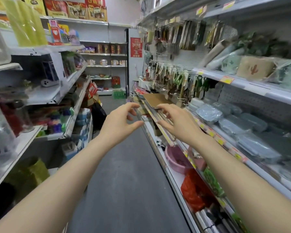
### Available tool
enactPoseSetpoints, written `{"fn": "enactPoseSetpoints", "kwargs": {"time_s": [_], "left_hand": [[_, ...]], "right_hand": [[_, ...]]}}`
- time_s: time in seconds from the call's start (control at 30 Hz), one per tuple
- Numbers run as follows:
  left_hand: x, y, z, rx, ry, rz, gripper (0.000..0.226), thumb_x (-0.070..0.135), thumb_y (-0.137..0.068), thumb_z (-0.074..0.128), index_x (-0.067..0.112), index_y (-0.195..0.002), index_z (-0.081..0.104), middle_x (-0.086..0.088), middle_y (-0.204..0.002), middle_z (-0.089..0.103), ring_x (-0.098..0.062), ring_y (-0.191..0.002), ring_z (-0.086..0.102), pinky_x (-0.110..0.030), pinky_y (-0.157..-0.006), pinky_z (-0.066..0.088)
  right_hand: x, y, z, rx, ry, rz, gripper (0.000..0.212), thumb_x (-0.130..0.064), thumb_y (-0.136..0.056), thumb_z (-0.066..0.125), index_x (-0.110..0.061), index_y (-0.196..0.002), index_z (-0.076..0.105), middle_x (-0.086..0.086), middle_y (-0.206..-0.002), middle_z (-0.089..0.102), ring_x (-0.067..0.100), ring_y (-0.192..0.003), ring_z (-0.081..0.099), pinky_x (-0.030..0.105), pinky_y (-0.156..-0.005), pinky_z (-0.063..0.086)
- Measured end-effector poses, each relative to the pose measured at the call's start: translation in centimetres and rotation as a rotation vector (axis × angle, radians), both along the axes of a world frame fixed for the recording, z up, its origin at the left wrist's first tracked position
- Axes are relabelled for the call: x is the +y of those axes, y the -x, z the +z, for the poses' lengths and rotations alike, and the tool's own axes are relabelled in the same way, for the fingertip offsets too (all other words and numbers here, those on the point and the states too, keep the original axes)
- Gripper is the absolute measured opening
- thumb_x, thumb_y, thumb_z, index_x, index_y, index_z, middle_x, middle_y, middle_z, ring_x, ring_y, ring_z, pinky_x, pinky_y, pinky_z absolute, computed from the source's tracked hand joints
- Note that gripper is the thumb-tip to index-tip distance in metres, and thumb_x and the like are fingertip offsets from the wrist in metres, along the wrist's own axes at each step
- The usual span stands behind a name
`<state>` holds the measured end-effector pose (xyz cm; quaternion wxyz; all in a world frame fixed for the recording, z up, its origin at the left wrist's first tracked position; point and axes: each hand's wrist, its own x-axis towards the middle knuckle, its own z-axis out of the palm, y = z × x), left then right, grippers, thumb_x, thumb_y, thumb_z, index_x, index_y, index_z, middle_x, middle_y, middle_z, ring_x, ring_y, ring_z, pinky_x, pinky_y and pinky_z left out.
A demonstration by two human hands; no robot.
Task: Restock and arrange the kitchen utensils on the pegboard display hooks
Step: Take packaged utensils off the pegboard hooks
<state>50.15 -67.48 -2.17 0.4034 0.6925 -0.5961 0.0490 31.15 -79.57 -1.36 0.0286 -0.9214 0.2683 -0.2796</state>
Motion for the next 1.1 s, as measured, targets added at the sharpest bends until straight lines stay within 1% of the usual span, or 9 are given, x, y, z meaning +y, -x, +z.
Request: {"fn": "enactPoseSetpoints", "kwargs": {"time_s": [0.13, 0.27, 0.37, 0.53, 0.67, 0.8, 1.0, 1.1], "left_hand": [[-7.2, -4.2, -0.5, 0.007, 0.008, 0.003, 0.049, 0.042, -0.079, 0.073, 0.037, -0.122, 0.052, 0.018, -0.097, 0.057, 0.000, -0.085, 0.059, -0.036, -0.077, 0.056], [-14.7, -7.9, 0.0, 0.022, 0.008, -0.007, 0.049, 0.044, -0.078, 0.073, 0.037, -0.121, 0.052, 0.018, -0.097, 0.057, 0.000, -0.084, 0.059, -0.037, -0.077, 0.056], [-20.7, -10.8, 0.4, 0.007, 0.012, 0.002, 0.048, 0.042, -0.079, 0.073, 0.036, -0.122, 0.052, 0.017, -0.097, 0.057, 0.000, -0.085, 0.058, -0.037, -0.078, 0.055], [-26.7, -14.0, 0.5, 0.006, 0.006, -0.003, 0.048, 0.040, -0.079, 0.074, 0.034, -0.122, 0.053, 0.015, -0.098, 0.059, -0.004, -0.086, 0.059, -0.038, -0.079, 0.055], [-32.6, -17.9, 0.1, 0.040, 0.008, -0.005, 0.049, 0.039, -0.079, 0.074, 0.032, -0.123, 0.053, 0.015, -0.099, 0.059, -0.002, -0.087, 0.059, -0.036, -0.080, 0.054], [-38.7, -21.7, -1.0, 0.066, 0.011, -0.048, 0.048, 0.037, -0.079, 0.075, 0.032, -0.122, 0.054, 0.016, -0.097, 0.059, -0.003, -0.085, 0.060, -0.037, -0.078, 0.055], [-49.1, -28.7, -1.3, 0.064, -0.011, -0.142, 0.048, 0.034, -0.079, 0.075, 0.032, -0.122, 0.054, 0.017, -0.096, 0.058, -0.002, -0.083, 0.060, -0.038, -0.076, 0.055], [-53.6, -31.7, -1.0, 0.059, -0.017, -0.197, 0.049, 0.035, -0.079, 0.075, 0.031, -0.124, 0.054, 0.016, -0.095, 0.058, -0.002, -0.082, 0.059, -0.038, -0.075, 0.055]], "right_hand": [[-7.3, -4.3, -0.3, -0.021, -0.008, 0.002, 0.044, -0.038, -0.092, 0.062, -0.031, -0.133, 0.049, -0.004, -0.117, 0.060, 0.017, -0.100, 0.058, 0.042, -0.086, 0.050], [-14.4, -7.9, 0.3, -0.017, -0.007, 0.001, 0.045, -0.039, -0.092, 0.062, -0.030, -0.133, 0.049, -0.004, -0.116, 0.060, 0.015, -0.098, 0.058, 0.041, -0.086, 0.050], [-20.1, -10.7, 0.9, -0.004, -0.007, -0.005, 0.047, -0.039, -0.092, 0.062, -0.029, -0.136, 0.048, -0.003, -0.114, 0.059, 0.017, -0.101, 0.058, 0.040, -0.087, 0.049], [-26.4, -13.9, 0.9, -0.015, -0.033, -0.009, 0.048, -0.040, -0.091, 0.063, -0.028, -0.135, 0.049, -0.003, -0.114, 0.060, 0.017, -0.102, 0.058, 0.040, -0.088, 0.049], [-32.0, -17.5, 0.5, -0.013, -0.042, -0.015, 0.048, -0.042, -0.090, 0.063, -0.030, -0.134, 0.049, -0.004, -0.115, 0.060, 0.016, -0.102, 0.057, 0.039, -0.089, 0.049], [-37.6, -21.2, -0.5, -0.016, -0.040, -0.060, 0.047, -0.041, -0.090, 0.063, -0.031, -0.135, 0.049, -0.006, -0.115, 0.060, 0.012, -0.101, 0.058, 0.037, -0.088, 0.050], [-46.4, -27.2, -1.0, -0.009, -0.077, -0.145, 0.047, -0.040, -0.091, 0.065, -0.033, -0.134, 0.049, -0.010, -0.111, 0.058, 0.008, -0.092, 0.056, 0.030, -0.085, 0.048], [-50.0, -29.4, -1.0, -0.005, -0.080, -0.203, 0.048, -0.038, -0.091, 0.064, -0.033, -0.136, 0.048, -0.010, -0.114, 0.057, 0.009, -0.095, 0.057, 0.033, -0.085, 0.049]]}}
